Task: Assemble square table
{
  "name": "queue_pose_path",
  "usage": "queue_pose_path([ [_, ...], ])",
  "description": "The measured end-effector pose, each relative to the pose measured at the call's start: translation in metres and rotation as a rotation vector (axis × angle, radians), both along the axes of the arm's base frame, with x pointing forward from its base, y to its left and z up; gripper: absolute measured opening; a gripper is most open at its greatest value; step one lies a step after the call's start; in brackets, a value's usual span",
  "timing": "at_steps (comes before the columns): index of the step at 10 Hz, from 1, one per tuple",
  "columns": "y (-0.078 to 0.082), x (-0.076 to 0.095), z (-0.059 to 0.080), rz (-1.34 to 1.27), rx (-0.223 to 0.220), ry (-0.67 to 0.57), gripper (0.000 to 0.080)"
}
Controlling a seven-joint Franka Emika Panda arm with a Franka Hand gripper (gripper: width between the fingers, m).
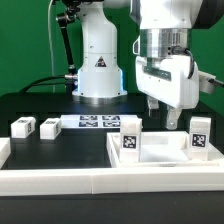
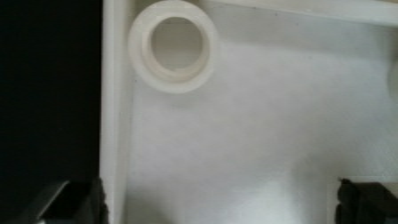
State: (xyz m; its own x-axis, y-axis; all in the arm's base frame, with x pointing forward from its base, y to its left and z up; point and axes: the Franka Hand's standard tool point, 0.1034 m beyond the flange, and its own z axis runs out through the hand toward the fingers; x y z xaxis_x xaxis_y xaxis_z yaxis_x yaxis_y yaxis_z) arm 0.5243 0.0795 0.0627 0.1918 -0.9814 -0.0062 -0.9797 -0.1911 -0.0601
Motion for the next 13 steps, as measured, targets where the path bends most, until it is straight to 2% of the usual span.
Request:
queue_pose_path([
  [2,0.0,-0.019,-0.015,0.012,-0.019,0.005,0.0649],
  [4,0.004,-0.026,-0.028,0.028,-0.033,0.017,0.0649],
  [6,0.0,-0.032,-0.04,0.045,-0.046,0.023,0.0649],
  [11,-0.007,-0.037,-0.051,0.079,-0.058,0.031,0.0649],
  [12,-0.008,-0.036,-0.051,0.072,-0.057,0.031,0.0602],
  [13,-0.009,-0.036,-0.051,0.059,-0.053,0.03,0.0602],
])
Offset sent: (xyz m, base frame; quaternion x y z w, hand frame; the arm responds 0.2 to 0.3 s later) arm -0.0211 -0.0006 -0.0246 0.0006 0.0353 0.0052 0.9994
